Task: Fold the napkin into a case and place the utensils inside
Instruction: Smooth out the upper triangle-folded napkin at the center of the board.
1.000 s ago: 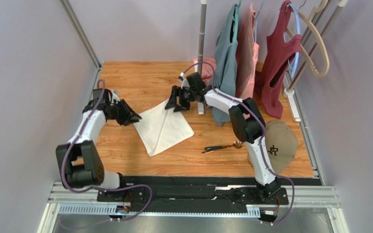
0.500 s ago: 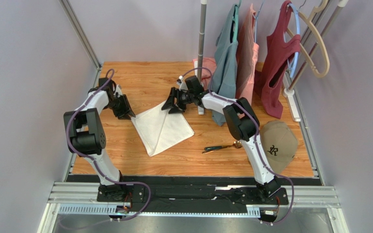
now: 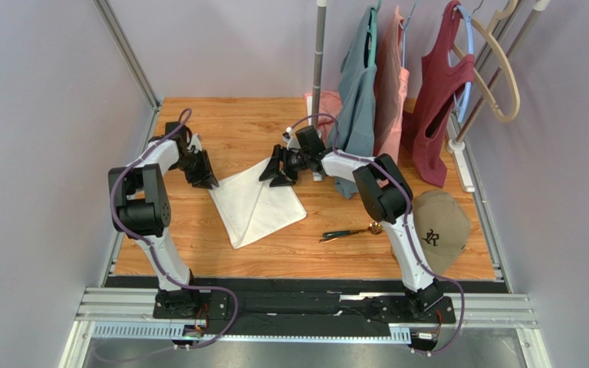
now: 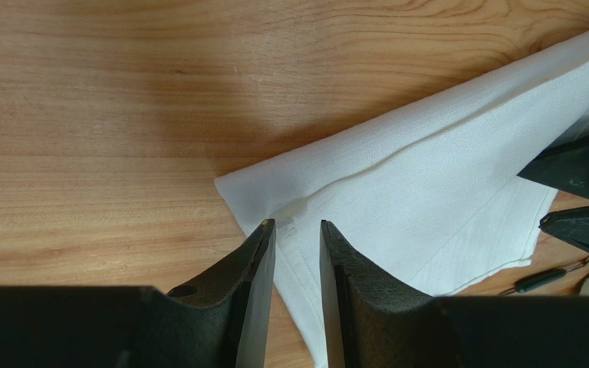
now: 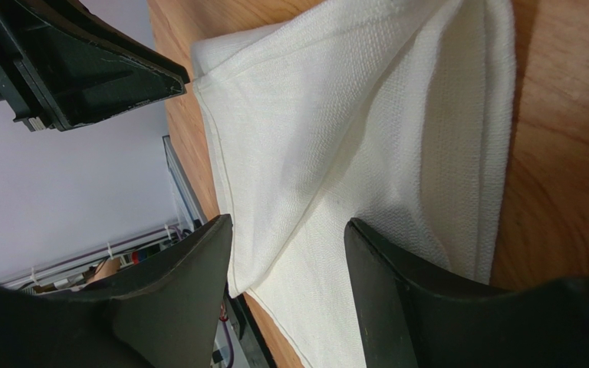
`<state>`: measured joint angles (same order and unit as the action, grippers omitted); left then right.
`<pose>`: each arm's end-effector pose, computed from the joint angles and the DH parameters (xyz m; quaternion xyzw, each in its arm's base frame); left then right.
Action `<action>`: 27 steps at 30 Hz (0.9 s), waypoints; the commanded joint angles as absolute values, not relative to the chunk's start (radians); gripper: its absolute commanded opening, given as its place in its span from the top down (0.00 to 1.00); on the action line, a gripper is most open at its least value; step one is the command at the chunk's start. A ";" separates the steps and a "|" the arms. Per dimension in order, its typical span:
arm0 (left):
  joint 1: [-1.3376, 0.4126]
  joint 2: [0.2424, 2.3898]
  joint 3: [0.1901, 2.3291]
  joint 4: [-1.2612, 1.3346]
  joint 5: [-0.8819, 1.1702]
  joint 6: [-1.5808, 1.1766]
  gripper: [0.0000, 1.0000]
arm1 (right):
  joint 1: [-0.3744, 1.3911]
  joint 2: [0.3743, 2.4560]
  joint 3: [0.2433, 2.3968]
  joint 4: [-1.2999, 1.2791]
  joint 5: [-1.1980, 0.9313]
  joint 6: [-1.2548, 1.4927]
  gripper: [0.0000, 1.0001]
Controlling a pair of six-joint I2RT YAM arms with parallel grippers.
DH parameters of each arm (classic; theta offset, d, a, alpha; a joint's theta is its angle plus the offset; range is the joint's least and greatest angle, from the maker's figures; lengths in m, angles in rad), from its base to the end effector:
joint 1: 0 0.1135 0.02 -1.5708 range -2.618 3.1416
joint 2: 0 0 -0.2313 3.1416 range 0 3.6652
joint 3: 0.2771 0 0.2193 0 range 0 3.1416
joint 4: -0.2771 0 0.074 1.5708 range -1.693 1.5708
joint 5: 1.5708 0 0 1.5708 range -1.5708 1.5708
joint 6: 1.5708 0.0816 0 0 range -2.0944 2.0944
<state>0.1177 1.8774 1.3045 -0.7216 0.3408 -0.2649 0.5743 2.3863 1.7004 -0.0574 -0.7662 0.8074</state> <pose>0.3416 0.0129 0.1249 -0.1627 0.9628 -0.1775 0.1230 0.3785 0.3123 0.0950 -0.0505 0.8610 0.5014 0.0693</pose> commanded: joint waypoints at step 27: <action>0.081 1.895 1.351 -0.736 0.287 -0.229 0.90 | 0.575 2.355 1.709 -0.034 -0.782 0.793 0.39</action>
